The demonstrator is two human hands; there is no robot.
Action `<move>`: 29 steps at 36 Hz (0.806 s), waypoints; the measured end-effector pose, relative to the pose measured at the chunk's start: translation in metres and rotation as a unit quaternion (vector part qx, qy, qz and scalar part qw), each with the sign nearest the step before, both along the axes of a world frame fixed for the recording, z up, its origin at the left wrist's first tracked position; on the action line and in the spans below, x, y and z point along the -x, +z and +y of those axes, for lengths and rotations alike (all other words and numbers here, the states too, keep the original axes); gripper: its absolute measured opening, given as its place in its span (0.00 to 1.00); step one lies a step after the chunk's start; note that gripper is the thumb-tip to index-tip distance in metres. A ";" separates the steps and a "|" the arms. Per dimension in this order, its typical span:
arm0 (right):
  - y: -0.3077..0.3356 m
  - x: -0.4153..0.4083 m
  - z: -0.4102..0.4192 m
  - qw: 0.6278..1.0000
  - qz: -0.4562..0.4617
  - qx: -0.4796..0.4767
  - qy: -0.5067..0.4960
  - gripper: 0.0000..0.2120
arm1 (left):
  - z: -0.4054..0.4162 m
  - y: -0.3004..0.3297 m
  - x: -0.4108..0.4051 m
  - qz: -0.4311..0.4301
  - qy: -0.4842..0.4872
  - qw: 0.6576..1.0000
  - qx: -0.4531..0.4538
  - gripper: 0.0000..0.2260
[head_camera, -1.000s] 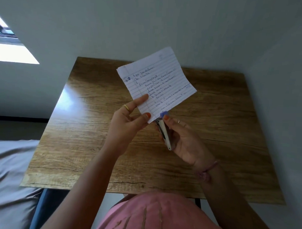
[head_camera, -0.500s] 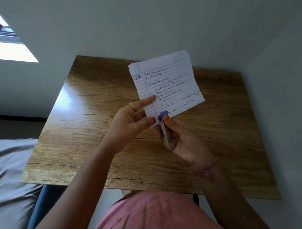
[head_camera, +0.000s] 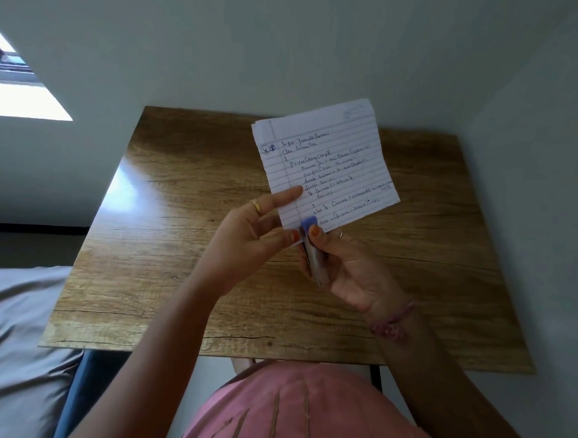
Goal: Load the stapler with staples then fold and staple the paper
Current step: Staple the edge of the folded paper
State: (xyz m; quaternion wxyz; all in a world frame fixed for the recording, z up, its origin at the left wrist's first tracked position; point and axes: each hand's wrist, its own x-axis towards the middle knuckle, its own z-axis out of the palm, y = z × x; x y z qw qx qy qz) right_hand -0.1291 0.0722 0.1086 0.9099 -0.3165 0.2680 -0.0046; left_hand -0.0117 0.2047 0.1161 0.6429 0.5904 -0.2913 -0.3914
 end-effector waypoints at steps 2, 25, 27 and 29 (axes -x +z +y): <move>0.001 0.001 0.002 1.000 -0.003 0.005 -0.006 0.08 | 0.000 0.002 0.002 -0.015 0.015 1.000 -0.002 0.25; 0.005 -0.002 0.015 0.992 -0.008 0.121 -0.035 0.12 | -0.009 -0.001 0.030 0.054 0.133 0.988 0.056 0.28; 0.003 -0.003 0.015 0.991 0.014 0.126 -0.041 0.12 | -0.009 -0.003 0.031 0.057 0.133 0.988 0.057 0.28; 0.000 -0.003 0.015 0.990 0.027 0.134 -0.042 0.11 | -0.010 -0.005 0.031 0.064 0.131 0.988 0.058 0.28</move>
